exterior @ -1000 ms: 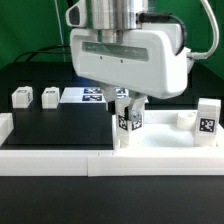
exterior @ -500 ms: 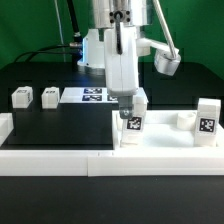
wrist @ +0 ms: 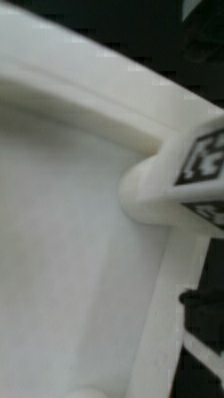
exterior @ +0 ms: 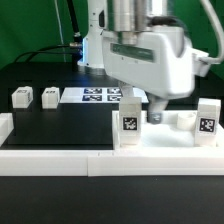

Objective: Assemble square table

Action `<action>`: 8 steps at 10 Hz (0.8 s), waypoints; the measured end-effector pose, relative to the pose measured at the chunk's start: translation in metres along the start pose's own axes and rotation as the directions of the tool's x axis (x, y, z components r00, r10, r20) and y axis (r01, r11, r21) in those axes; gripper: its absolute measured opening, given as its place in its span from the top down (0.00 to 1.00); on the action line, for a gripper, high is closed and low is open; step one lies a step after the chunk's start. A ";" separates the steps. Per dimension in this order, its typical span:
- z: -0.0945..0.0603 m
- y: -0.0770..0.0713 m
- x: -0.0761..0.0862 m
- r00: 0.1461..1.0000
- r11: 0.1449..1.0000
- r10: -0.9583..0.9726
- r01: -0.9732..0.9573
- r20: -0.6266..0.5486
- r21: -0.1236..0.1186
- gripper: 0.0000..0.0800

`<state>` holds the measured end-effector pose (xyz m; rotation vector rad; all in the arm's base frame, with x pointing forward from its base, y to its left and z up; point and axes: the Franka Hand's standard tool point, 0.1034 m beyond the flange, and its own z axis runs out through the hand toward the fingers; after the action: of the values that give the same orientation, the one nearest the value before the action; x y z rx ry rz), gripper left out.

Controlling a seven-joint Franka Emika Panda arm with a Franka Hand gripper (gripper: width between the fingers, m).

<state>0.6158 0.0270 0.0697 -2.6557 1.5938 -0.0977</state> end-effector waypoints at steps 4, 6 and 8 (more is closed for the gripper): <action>0.000 0.000 0.001 0.956 0.956 -0.295 0.295 -0.002 0.006 0.19; -0.004 0.002 0.019 0.795 0.796 -0.604 0.606 -0.051 0.016 0.19; -0.004 0.002 0.019 0.732 0.733 -0.678 0.680 -0.060 0.012 0.19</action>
Offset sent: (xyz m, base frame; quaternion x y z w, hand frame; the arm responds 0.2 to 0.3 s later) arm 0.0000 0.0000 0.0000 0.0000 0.0000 -0.1938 0.9810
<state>0.6228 0.0094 0.0739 -3.0724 0.5181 -0.2116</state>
